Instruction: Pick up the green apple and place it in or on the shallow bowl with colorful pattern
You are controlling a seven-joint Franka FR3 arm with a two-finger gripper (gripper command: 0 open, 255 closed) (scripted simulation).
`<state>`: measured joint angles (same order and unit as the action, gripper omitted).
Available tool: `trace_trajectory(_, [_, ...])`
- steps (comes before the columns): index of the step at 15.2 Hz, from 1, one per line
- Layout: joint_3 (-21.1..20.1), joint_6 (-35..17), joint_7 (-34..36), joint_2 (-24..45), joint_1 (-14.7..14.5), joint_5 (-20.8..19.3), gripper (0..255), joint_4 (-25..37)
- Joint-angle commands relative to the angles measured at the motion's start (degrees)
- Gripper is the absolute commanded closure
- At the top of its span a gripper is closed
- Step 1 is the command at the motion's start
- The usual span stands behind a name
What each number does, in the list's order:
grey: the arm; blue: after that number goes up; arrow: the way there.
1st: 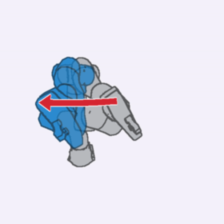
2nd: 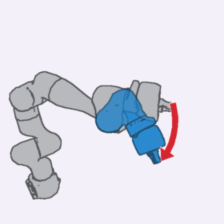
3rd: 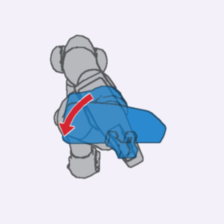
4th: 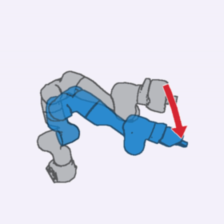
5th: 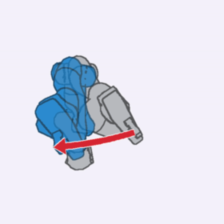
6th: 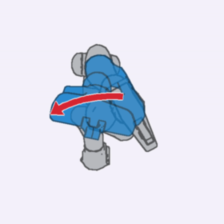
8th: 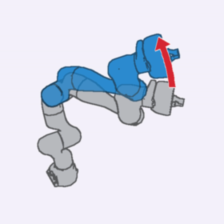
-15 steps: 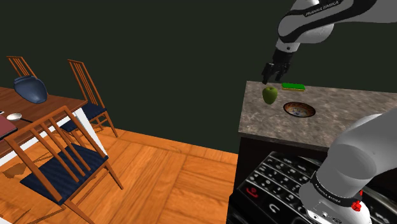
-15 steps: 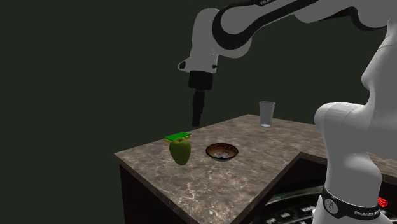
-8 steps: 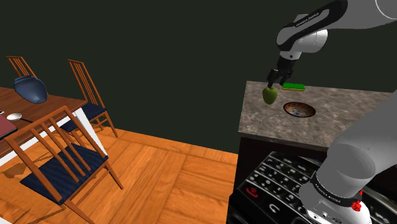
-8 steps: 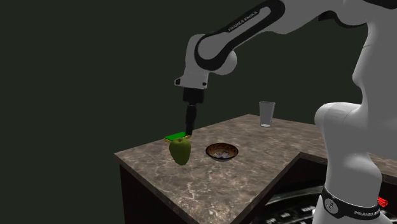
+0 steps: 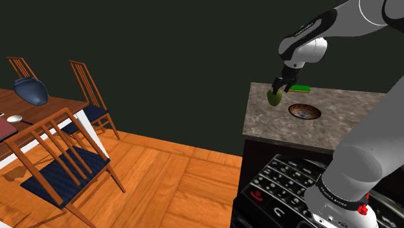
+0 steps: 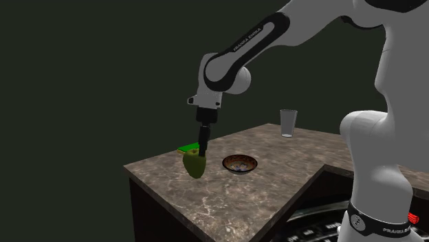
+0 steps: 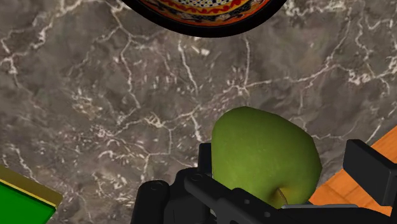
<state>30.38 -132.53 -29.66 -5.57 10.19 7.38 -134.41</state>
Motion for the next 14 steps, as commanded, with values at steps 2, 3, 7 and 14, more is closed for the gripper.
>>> trace_trajectory(2, [0.1, -2.0, -1.0, 1.7, -0.3, 1.4, 0, -0.5])
trace_trajectory(3, [0.1, -2.0, -1.0, 1.7, -0.3, 1.4, 0, -0.5])
trace_trajectory(7, [0.1, -2.0, -1.0, 1.7, -0.3, 1.4, 0, -0.5])
trace_trajectory(14, [0.1, -1.9, -1.0, 1.7, -0.3, 1.4, 255, -0.5])
